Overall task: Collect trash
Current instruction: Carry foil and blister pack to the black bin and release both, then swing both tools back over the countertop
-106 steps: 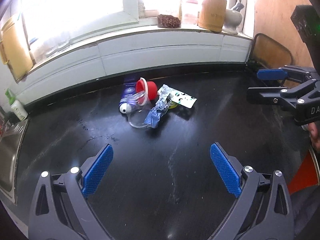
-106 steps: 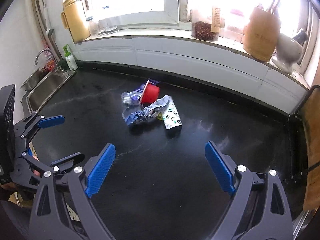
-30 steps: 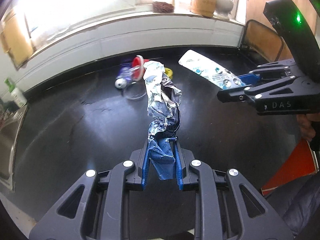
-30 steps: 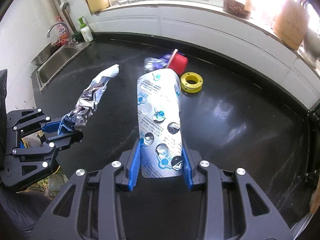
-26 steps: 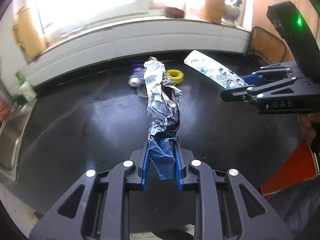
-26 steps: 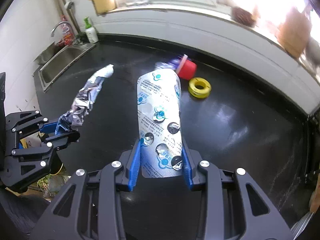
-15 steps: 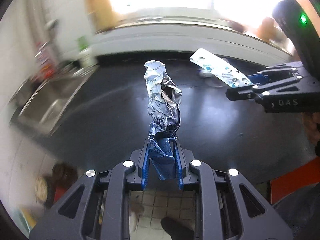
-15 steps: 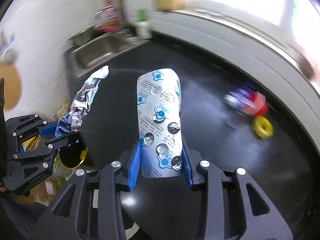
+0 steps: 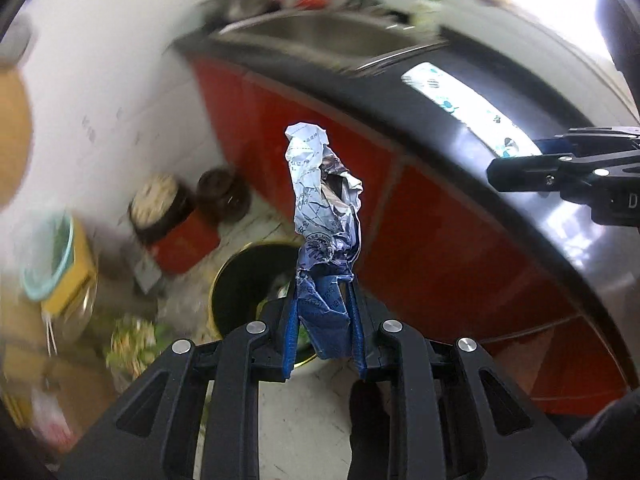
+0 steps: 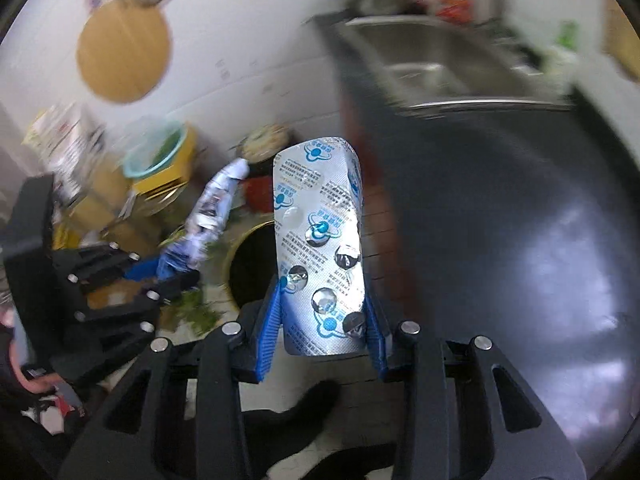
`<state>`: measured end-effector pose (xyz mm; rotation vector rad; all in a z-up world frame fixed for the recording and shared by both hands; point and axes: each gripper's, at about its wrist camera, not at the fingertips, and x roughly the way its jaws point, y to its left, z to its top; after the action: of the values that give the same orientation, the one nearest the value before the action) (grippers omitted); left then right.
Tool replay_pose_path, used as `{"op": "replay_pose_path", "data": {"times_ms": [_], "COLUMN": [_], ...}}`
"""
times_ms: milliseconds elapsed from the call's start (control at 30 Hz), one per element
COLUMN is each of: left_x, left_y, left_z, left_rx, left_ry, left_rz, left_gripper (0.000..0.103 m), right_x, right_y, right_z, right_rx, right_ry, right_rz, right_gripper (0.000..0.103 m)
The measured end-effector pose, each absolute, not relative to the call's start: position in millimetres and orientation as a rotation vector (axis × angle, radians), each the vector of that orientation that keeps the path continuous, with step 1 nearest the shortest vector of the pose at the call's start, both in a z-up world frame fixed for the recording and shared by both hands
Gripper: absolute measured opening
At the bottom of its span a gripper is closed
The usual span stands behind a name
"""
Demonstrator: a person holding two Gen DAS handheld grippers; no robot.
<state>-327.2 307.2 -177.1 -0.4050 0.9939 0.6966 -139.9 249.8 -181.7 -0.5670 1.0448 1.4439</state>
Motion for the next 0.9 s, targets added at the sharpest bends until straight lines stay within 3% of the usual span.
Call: {"op": "replay_pose_path", "data": {"times_ms": [300,533,567,600,633,667,900], "left_x": [-372.7,-367.6,-366.7,-365.0,-365.2,-366.7,-377.2], "left_y": [362.0,380.7,382.2,383.0,383.9,385.4,383.6], "left_z": [-264.7,-282.5,-283.8,-283.9,-284.4,-283.7,-280.8], "left_rx": [-0.597,-0.618,-0.621,-0.623,-0.615,-0.605,-0.614], "left_ry": [1.070,1.054,1.049,1.051,1.053,1.043,1.056], "left_rz": [0.747,0.742,0.735,0.730,0.746,0.760,0.771], "left_gripper": [0.021,0.022,0.031,0.043,0.072,0.080,0.080], "right_x": [-195.6,-204.9,-203.1,-202.0,-201.3,-199.2,-189.3], "right_y": [350.5,383.8,385.2,387.1,389.7,389.8,384.1], "right_z": [-268.0,-291.8,-293.0,-291.7,-290.3,-287.3,-282.0], "right_rx": [-0.661,-0.691,-0.685,-0.681,-0.678,-0.673,-0.679], "right_ry": [1.249,1.300,1.304,1.304,1.301,1.288,1.291], "right_rz": [1.475,1.450,1.448,1.445,1.443,1.438,1.441], "right_gripper": [0.039,0.044,0.045,0.055,0.071,0.074,0.078]}}
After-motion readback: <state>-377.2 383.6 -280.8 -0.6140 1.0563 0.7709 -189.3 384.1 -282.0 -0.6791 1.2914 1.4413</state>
